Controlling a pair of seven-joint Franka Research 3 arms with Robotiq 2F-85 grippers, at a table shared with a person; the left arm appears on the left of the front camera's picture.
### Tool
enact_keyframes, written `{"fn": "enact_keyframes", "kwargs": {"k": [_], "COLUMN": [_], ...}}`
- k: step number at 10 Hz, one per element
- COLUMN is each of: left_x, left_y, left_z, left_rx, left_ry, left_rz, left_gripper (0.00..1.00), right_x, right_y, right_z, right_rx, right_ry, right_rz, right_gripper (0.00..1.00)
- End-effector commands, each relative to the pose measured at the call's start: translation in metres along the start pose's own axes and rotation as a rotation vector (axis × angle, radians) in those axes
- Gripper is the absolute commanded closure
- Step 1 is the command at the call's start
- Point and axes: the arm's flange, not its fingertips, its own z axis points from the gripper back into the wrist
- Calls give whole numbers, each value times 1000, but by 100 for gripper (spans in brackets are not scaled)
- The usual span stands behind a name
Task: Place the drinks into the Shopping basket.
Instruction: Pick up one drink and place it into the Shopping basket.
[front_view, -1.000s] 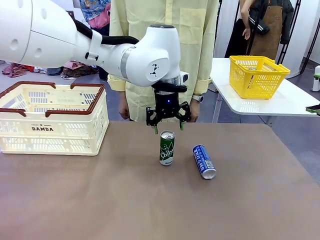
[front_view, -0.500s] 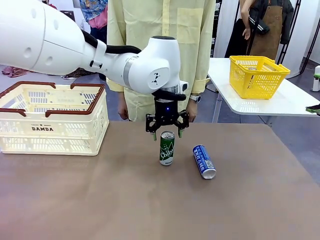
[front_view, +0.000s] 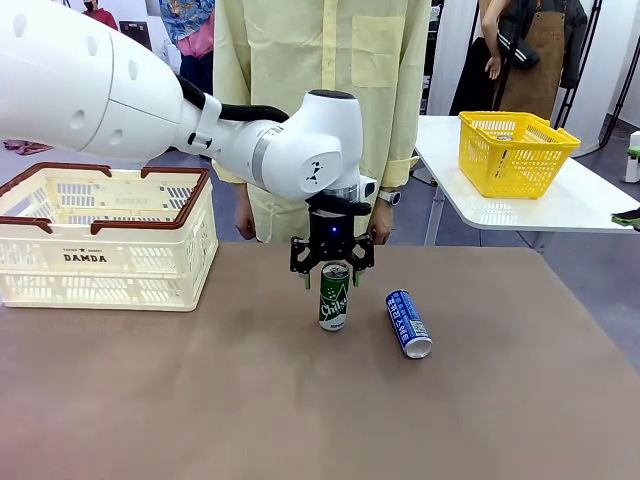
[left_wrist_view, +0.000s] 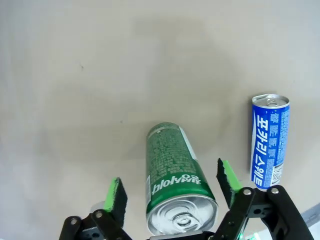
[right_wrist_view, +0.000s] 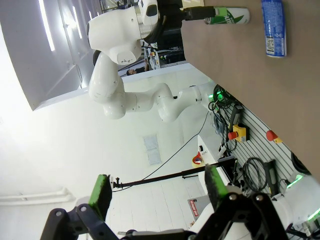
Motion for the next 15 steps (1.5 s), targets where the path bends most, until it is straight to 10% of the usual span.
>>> {"fn": "enact_keyframes", "kwargs": {"k": [1, 2, 9, 15], "left_x": [2, 1, 3, -15], "left_y": [-4, -5, -3, 41], "left_z": [2, 2, 11, 168], "left_rx": [35, 35, 26, 1], "left_ry": [-21, -28, -30, 3], "left_rz": [-22, -26, -24, -182], "left_gripper": [73, 100, 100, 100], "right_x": [2, 2, 2, 2], "right_y": [7, 7, 7, 7], "right_z": [-1, -1, -1, -1], "right_rx": [9, 9, 9, 9], "right_ry": [-7, -7, -7, -7], "right_rz": [-15, -15, -15, -15], "right_gripper": [0, 0, 0, 0]}}
